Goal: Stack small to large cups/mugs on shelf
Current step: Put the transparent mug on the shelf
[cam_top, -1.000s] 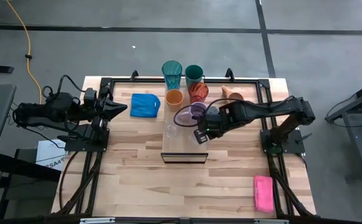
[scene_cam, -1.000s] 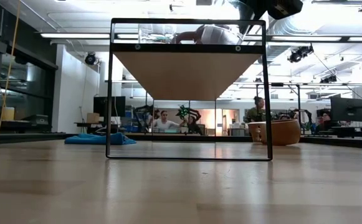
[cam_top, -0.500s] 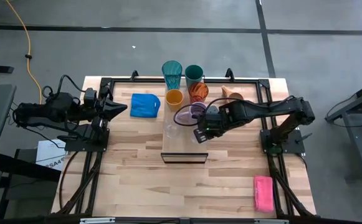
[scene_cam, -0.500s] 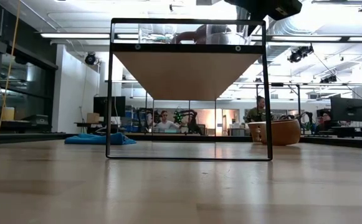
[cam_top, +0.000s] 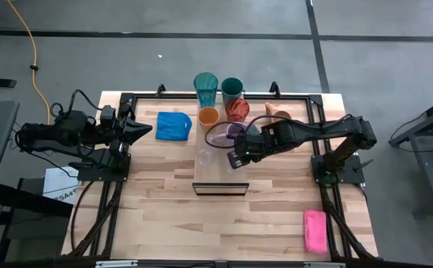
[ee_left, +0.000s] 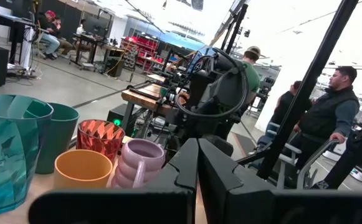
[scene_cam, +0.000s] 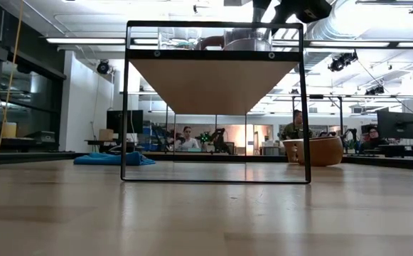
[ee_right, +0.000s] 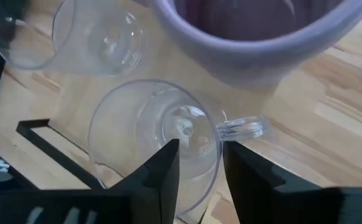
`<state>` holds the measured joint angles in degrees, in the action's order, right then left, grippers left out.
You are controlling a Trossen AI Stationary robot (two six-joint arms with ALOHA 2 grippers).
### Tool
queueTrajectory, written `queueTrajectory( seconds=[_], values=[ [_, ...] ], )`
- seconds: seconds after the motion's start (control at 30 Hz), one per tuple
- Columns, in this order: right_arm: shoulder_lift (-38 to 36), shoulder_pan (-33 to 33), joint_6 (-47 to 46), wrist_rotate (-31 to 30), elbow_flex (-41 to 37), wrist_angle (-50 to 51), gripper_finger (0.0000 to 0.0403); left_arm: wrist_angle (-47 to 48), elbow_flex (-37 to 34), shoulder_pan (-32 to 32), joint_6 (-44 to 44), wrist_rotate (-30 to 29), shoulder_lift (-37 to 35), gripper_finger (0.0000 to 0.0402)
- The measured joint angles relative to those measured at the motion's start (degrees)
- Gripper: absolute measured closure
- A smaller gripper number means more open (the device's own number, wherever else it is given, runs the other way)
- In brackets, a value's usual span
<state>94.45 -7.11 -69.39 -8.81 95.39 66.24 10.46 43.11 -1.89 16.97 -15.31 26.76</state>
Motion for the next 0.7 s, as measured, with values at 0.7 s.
queueTrajectory(
  seconds=[0.7],
  values=[
    [0.0,0.39,1.31,-3.61,0.0,0.31,0.0288,0.0,0.0,0.02,0.04,0.02,0.0,0.0401]
  ],
)
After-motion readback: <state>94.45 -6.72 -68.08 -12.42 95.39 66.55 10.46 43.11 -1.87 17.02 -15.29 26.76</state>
